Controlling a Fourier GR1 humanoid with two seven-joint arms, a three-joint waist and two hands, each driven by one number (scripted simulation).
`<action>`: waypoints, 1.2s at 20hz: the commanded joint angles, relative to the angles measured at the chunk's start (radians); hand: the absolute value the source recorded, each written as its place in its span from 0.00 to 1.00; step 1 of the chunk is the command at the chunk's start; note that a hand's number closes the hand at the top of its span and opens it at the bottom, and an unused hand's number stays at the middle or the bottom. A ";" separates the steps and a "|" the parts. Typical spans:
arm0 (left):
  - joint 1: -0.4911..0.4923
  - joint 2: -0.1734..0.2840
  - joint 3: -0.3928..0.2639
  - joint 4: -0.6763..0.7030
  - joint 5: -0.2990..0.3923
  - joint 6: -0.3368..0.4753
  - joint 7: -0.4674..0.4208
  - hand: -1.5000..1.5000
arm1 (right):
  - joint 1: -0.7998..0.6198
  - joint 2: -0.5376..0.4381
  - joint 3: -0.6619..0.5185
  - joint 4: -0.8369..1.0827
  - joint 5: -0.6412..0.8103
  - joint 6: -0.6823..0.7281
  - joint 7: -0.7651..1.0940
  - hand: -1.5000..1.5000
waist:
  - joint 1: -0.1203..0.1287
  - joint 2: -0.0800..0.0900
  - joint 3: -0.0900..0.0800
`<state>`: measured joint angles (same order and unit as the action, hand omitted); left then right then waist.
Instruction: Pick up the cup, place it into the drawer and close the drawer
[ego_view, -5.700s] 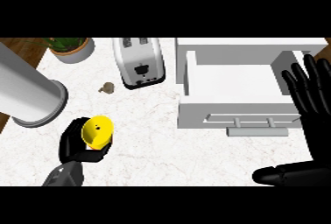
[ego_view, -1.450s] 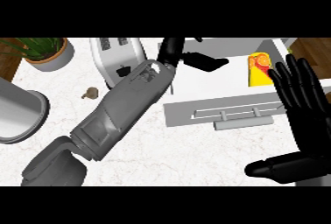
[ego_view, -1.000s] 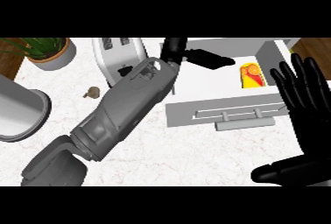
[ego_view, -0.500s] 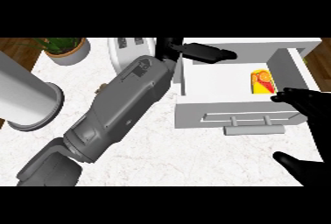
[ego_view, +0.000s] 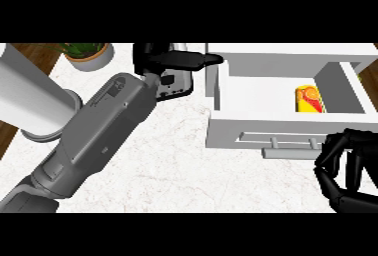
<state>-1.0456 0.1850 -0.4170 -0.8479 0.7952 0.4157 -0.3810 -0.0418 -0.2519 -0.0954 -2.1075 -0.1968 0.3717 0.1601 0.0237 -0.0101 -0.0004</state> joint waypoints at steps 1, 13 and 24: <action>0.157 0.077 -0.002 -0.199 -0.006 0.030 0.037 0.00 | -0.038 -0.030 0.020 0.036 0.072 0.012 0.017 1.00 | 0.015 -0.001 0.000; 0.604 0.297 0.079 -0.597 0.039 -0.070 0.075 0.00 | 0.027 -0.065 0.143 0.118 0.438 0.009 -0.142 1.00 | 0.008 0.003 0.000; 0.858 0.383 0.177 -0.685 0.047 -0.261 0.016 0.00 | -0.123 -0.036 0.340 0.491 0.883 -0.183 -0.316 1.00 | -0.003 0.010 0.001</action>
<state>-0.2886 0.5389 -0.2703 -1.4718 0.8441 0.2023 -0.3555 -0.1160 -0.3176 0.2029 -1.7423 0.5810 0.2530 -0.1155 0.0239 -0.0002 0.0000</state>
